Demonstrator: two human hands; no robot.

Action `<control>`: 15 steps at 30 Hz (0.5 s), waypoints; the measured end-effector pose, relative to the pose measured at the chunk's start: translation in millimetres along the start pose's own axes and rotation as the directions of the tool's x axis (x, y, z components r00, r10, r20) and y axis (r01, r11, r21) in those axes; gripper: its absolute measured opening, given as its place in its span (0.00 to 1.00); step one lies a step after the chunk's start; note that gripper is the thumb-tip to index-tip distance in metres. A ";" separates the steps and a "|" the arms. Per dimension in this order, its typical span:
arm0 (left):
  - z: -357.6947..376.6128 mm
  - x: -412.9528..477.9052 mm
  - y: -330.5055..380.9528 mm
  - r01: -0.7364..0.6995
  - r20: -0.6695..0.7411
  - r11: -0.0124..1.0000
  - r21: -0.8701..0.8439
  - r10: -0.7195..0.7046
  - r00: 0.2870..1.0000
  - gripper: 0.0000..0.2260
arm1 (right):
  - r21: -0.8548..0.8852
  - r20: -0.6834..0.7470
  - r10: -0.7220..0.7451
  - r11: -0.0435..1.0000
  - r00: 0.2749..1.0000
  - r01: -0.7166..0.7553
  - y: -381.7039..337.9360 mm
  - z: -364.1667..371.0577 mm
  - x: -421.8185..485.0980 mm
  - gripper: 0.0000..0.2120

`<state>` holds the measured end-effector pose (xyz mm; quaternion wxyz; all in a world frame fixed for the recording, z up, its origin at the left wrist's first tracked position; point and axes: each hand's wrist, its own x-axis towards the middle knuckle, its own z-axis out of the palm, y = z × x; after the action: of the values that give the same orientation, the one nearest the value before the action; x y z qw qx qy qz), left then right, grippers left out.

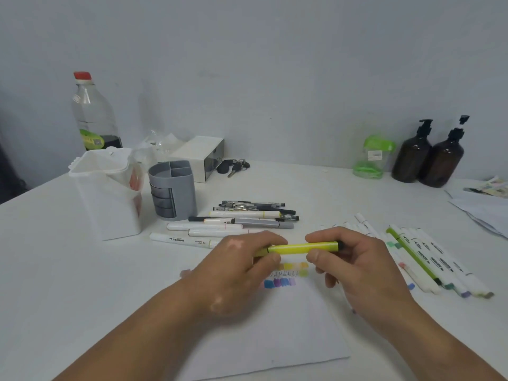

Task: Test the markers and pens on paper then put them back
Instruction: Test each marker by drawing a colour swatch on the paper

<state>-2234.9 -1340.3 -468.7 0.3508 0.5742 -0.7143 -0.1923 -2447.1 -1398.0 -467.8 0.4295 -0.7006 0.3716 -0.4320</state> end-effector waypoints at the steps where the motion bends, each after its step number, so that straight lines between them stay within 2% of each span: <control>1: 0.6 -0.2 2.6 -0.052 0.041 0.997 0.062 0.050 0.998 0.08 | 0.021 0.014 -0.006 1.000 1.000 0.006 0.0 0.9 -0.1 0.14; 5: 0.2 -0.3 11.3 -0.067 0.092 0.989 0.134 0.055 0.994 0.11 | 0.218 0.105 0.002 0.976 0.994 -0.025 -2.5 2.2 -0.1 0.07; 8: 3.4 -0.7 15.9 -0.094 0.095 0.987 0.128 0.082 0.992 0.10 | 0.311 0.213 0.021 0.946 0.977 -0.088 -2.3 4.5 -1.4 0.11; 10: 5.7 -0.9 16.7 -0.119 0.091 0.988 0.103 0.110 0.990 0.10 | 0.308 0.265 0.017 0.946 0.964 -0.101 -0.9 8.4 -3.1 0.11; 13: 7.5 -1.0 11.6 -0.079 0.116 0.985 0.156 0.061 0.991 0.12 | 0.253 0.164 0.041 0.964 0.986 -0.082 0.7 11.7 -1.8 0.09; 15: 9.0 -1.2 5.2 0.006 0.165 0.959 0.283 -0.055 0.985 0.25 | 0.294 0.024 0.101 0.950 0.995 -0.104 0.8 8.9 1.3 0.06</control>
<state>-2244.9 -1339.0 -471.6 0.1998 0.6105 -0.7530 -0.1426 -2438.6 -1397.0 -470.5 0.5525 -0.6103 0.3372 -0.4567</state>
